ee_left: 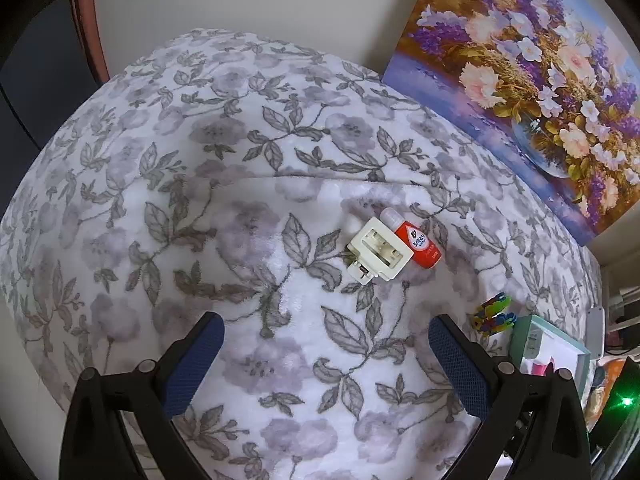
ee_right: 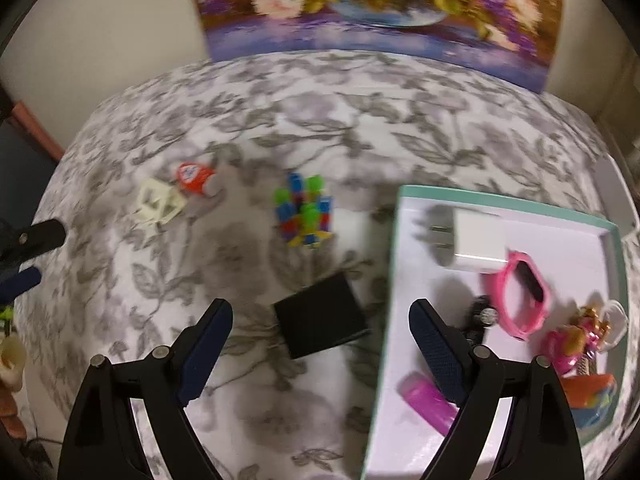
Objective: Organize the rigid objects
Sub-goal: 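Move both grippers back toward the loose items beside the tray, then grasp the black charger with the right gripper while the left gripper grasps the cream clip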
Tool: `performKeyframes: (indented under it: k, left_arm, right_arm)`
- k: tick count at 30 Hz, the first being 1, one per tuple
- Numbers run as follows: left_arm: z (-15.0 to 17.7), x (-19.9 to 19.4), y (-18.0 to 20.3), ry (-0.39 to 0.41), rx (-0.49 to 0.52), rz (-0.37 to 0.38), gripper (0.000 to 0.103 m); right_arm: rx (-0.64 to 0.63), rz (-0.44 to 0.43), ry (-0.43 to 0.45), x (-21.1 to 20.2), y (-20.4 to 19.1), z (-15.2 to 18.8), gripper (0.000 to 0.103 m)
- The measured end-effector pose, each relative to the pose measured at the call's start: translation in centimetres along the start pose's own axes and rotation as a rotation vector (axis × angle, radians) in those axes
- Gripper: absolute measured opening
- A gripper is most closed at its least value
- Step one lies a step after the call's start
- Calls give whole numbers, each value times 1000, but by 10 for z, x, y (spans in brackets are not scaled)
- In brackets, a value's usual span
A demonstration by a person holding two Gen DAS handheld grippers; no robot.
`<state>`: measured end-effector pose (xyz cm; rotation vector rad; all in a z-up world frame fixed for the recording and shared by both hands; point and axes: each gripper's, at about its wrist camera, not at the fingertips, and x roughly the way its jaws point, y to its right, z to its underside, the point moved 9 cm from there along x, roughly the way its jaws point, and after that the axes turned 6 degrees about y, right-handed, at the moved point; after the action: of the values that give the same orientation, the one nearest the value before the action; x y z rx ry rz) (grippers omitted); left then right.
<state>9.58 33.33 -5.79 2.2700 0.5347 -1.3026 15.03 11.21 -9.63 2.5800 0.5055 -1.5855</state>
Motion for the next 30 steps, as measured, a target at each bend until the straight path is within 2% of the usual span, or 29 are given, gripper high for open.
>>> performKeyframes:
  k: [11,14,21,24,30]
  left_arm:
    - [9,17,0,-47,-11,9,103]
    - [13,23,1,-64,-11,12,103]
    - [16,30,2,-79,-9,15,103]
    - [16,31,2,-83,-9,15,103]
    - [19,35,3,-97,-11,18,103]
  right_arm:
    - [-28,-13,-5,13,-12,3,88]
    - [-30,2,-11,18,-9,5,80]
    - [-114,61,-45,29,-12,14,74]
    - [-130,44,-68,31,-16,20,67]
    - [-99,27,-66,31,-16,23,67]
